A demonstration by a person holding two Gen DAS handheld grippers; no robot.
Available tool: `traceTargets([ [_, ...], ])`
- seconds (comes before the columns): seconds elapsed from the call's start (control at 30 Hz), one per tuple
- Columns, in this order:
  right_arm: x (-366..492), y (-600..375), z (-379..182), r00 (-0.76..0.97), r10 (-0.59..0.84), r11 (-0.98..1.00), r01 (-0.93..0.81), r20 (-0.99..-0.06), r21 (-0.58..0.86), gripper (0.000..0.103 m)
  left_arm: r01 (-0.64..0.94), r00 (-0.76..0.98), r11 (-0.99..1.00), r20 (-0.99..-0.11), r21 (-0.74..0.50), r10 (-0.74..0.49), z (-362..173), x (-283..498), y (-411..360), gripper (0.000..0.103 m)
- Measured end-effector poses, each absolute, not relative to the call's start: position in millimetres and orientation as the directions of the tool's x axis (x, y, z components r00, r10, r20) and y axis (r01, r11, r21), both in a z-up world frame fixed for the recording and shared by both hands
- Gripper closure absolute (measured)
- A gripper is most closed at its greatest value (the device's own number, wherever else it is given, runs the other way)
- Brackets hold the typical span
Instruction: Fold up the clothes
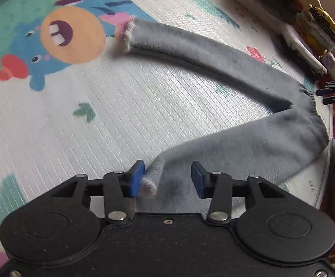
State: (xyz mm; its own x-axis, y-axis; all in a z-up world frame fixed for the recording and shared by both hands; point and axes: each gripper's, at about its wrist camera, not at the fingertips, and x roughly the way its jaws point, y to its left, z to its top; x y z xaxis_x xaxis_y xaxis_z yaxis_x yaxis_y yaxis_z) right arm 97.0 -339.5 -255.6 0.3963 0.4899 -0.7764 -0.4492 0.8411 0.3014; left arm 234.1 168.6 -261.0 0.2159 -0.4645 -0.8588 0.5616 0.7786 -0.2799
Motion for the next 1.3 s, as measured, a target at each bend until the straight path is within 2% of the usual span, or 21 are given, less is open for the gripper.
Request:
traceTargets([
  [0.07,113,-320,-275,0.380,0.400,0.861,-0.469,-0.834,0.199,0.068,0.594,0.255,0.781,-0.874,-0.196,-0.413,-259,217,166,0.061],
  [0.13,128,-314,-280,0.409,0.389,0.859,-0.484,-0.825,0.166,0.072,0.622,0.296,0.775,-0.885,-0.107,-0.360,-258,200,164,0.062],
  [0.2,143,-298,-280,0.425,0.352,0.830,-0.553,-0.834,0.069,0.071,0.647,0.324,0.762,-0.893,-0.033,-0.314,-256,182,160,0.062],
  [0.3,175,-278,-279,0.452,0.314,0.797,-0.603,-0.835,-0.027,0.067,0.607,0.306,0.792,-0.903,-0.058,-0.301,-255,163,173,0.062],
  [0.37,202,-269,-277,0.490,0.267,0.817,-0.572,-0.830,-0.075,0.062,0.585,0.301,0.809,-0.908,-0.066,-0.292,-258,152,178,0.062],
  [0.47,218,-266,-263,0.572,0.223,0.857,-0.502,-0.789,-0.122,0.064,0.583,0.303,0.811,-0.909,-0.059,-0.285,-255,147,180,0.063],
  [0.6,179,-264,-239,0.607,0.324,0.865,-0.501,-0.726,-0.033,0.063,0.607,0.444,0.794,-0.817,-0.028,-0.368,-232,179,166,0.063],
  [0.67,153,-240,-243,0.573,0.378,0.828,-0.561,-0.727,-0.012,0.068,0.622,0.488,0.783,-0.776,-0.011,-0.399,-228,204,148,0.063],
  [0.8,125,-194,-257,0.502,0.466,0.777,-0.627,-0.728,0.064,0.086,0.644,0.541,0.765,-0.715,0.012,-0.444,-236,264,95,0.063],
  [0.83,128,-187,-261,0.495,0.467,0.778,-0.624,-0.733,0.075,0.086,0.657,0.544,0.753,-0.707,0.024,-0.452,-240,277,82,0.063],
  [0.9,138,-173,-270,0.471,0.472,0.779,-0.619,-0.745,0.101,0.088,0.687,0.531,0.721,-0.739,0.088,-0.415,-253,292,62,0.062],
  [0.93,141,-165,-275,0.459,0.464,0.764,-0.640,-0.758,0.080,0.087,0.692,0.527,0.707,-0.771,0.146,-0.356,-263,298,55,0.062],
  [1.03,141,-143,-278,0.450,0.471,0.631,-0.773,-0.759,-0.067,0.087,0.609,0.530,0.779,-0.808,0.151,-0.258,-270,309,74,0.049],
  [1.13,146,-127,-277,0.432,0.472,0.518,-0.841,-0.768,-0.155,0.087,0.501,0.540,0.855,-0.821,0.135,-0.187,-269,304,108,0.049],
  [1.2,148,-115,-275,0.427,0.462,0.470,-0.861,-0.777,-0.194,0.087,0.388,0.519,0.921,-0.833,0.033,-0.189,-270,300,136,0.048],
  [1.27,146,-118,-265,0.430,0.480,0.508,-0.847,-0.765,-0.158,0.086,0.341,0.578,0.938,-0.799,0.054,-0.164,-260,285,148,0.056],
  [1.3,142,-124,-257,0.428,0.506,0.542,-0.833,-0.749,-0.110,0.087,0.353,0.606,0.934,-0.773,0.049,-0.188,-252,272,149,0.056],
])
